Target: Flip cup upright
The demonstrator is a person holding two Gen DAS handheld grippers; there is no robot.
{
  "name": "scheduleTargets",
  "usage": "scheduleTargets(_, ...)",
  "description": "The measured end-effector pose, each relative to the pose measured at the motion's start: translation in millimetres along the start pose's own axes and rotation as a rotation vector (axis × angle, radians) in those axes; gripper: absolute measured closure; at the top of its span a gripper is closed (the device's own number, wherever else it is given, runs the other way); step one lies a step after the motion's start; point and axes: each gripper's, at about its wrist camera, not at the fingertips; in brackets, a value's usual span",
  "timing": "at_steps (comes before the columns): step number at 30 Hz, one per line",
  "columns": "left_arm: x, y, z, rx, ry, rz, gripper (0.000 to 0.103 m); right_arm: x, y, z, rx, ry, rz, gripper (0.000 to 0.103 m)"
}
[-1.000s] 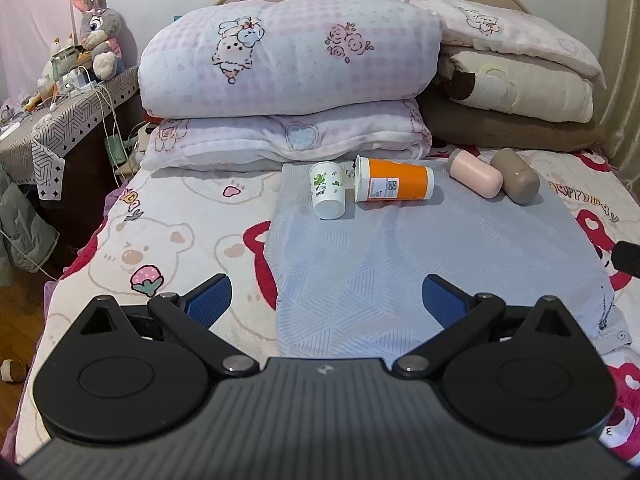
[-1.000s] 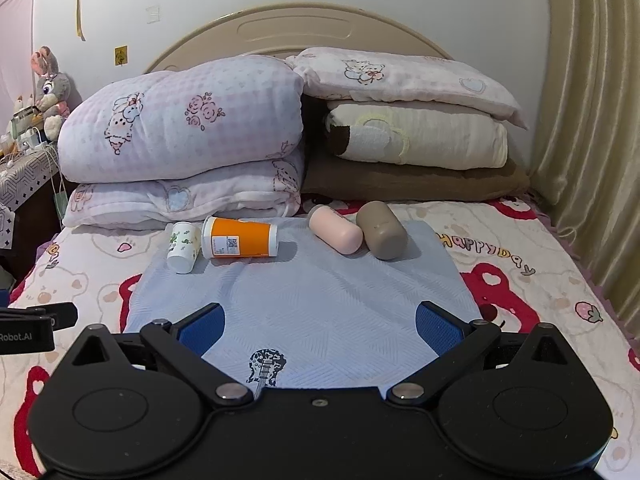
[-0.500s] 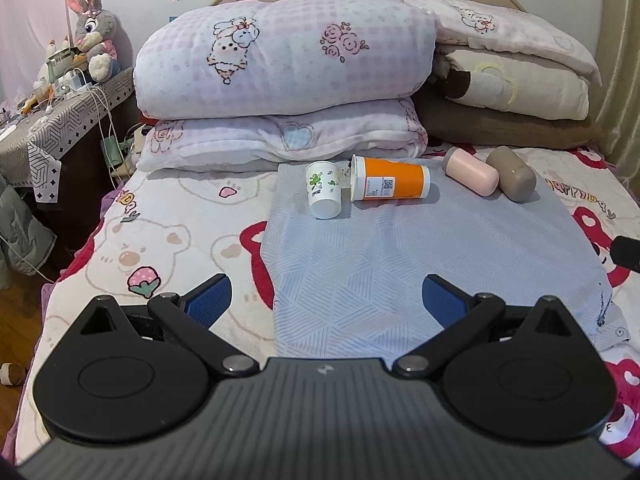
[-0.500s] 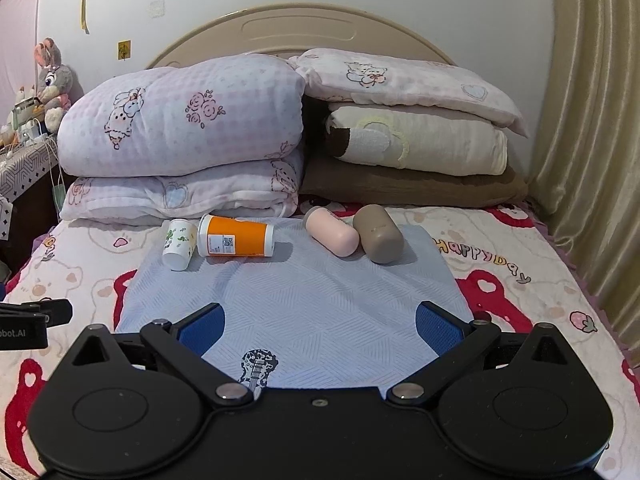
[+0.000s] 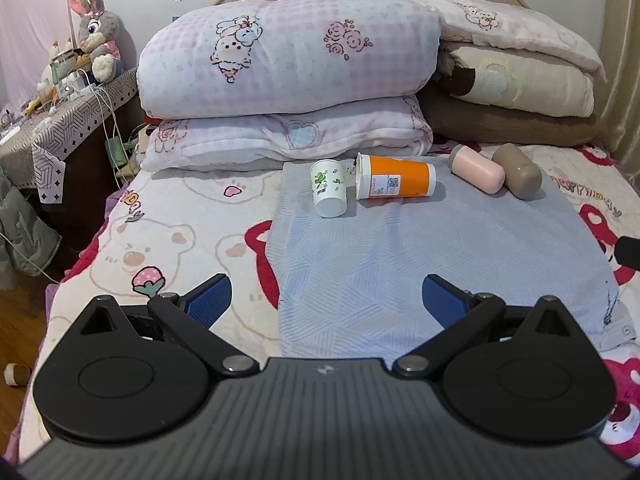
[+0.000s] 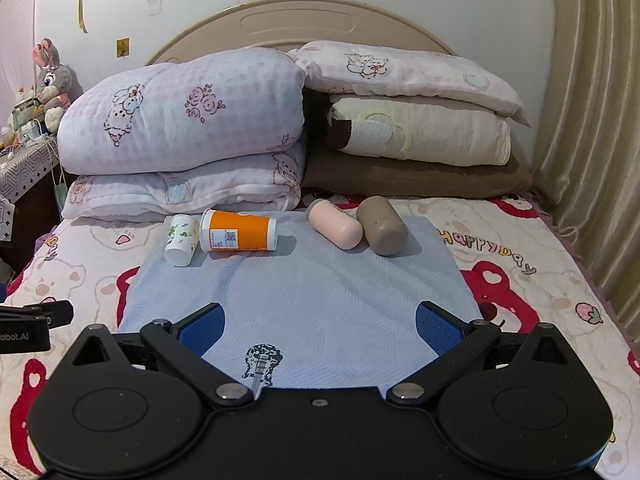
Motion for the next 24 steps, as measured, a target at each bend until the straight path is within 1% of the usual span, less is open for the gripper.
scheduleTargets(2,-0.5,-0.5,-0.4,-0.004,-0.002,-0.002,0.0,1.0,0.2,0.7,-0.003,0.0,-0.013,0.0)
scheduleTargets(11,-5.1,3.9,-2.6,0.001,-0.012,-0.017,0.0,2.4,0.3,-0.5,-0.002,0.015,-0.003,0.0)
scheduleTargets(17,-9.6,10.0,-2.5,-0.015,-0.03,-0.05,0.0,3.3,-0.3,-0.7,-0.005,0.02,0.006,0.0)
scheduleTargets(24,-12.1,6.4,-2.3,0.007,-0.035,-0.059,0.0,4.2,-0.4,-0.7,-0.015,0.024,0.014,0.0)
Point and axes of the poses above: each gripper's, at about its wrist camera, not at the fingertips, and x roughly the way its jaws point, y to its left, z to its top, and after that the axes turned 5 degrees about y, right-handed
